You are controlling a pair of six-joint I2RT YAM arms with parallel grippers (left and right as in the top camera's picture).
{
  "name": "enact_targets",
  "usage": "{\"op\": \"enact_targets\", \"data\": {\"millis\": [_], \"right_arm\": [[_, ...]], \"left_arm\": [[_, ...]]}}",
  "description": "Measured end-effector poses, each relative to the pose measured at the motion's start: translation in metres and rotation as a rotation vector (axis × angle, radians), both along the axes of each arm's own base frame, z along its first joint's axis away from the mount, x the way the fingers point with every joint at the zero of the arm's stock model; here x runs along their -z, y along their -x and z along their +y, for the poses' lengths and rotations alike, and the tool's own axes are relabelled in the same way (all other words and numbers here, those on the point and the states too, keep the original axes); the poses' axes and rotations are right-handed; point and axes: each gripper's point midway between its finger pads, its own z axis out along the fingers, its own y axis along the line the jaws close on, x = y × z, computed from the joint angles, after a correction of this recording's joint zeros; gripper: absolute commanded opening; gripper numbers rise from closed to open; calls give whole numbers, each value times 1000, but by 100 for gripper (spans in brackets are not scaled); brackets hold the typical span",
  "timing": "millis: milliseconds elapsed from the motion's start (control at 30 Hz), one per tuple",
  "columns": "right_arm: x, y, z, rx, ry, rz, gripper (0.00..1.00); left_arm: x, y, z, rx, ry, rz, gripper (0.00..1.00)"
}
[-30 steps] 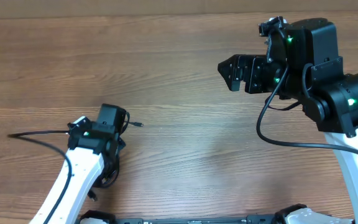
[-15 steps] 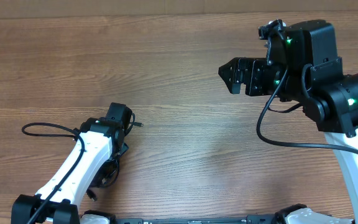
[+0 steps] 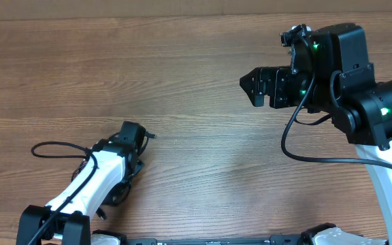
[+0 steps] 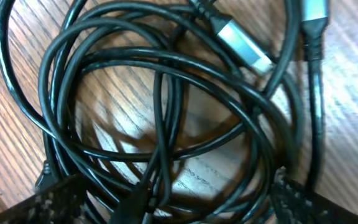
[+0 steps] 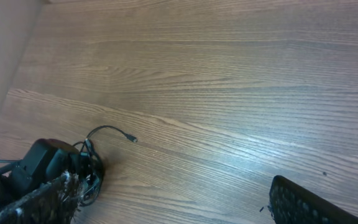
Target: Untangle cables
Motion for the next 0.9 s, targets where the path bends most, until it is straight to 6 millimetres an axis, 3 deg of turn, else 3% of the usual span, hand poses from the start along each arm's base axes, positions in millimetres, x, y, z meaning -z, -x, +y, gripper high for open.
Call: {"op": "enact_targets", "data": {"millis": [67,333,533,567,667,733,900], "right_arm": [[0,0,0,-2,1,-1,96],[0,0,0,-2,1,-2,96],[-3,-3,1,-3,-5,-18,96],[-4,-4,1,-2,-6,-22,96],[-6,-6,2,-5,-8,-35,95],[-8,-8,3,-10,-7,-53,94],[-16,-14,5,-30,-6,-105,73]], "left_arm": [[5,2,0,-7,5,-5,4],[10,2,-4,41,27,5,4],[-10,-33,-42,241,219,-10,4],[-33,-61,-65,370,314,-63,4],[-80,-94,-102,600,456,-147,4],[-127,-117,-129,759,543,-251,4],[-222,-144,-169,1019,655,-483,4]]}}
